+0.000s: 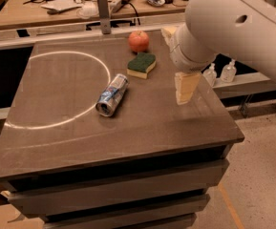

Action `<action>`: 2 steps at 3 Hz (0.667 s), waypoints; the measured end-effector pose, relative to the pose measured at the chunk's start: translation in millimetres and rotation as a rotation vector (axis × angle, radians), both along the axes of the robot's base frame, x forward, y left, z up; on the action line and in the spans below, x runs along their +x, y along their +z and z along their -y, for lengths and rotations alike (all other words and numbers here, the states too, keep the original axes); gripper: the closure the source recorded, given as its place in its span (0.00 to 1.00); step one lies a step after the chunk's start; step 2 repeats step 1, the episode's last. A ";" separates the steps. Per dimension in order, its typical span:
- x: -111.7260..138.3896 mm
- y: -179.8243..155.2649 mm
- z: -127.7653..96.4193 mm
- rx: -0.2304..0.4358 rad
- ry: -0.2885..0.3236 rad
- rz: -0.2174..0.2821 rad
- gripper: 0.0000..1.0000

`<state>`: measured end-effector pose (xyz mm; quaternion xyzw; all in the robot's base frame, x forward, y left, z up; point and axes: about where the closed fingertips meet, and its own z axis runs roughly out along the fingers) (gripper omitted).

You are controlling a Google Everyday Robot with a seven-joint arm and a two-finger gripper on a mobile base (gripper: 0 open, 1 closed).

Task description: Knock redbull can over

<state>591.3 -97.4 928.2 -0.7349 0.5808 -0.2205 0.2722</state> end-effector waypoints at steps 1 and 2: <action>0.0 0.0 0.0 0.000 0.000 0.000 0.00; 0.0 0.0 0.0 0.000 0.000 0.000 0.00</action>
Offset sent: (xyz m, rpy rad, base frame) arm 0.0000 0.0000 0.0000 0.0000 0.0000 0.0000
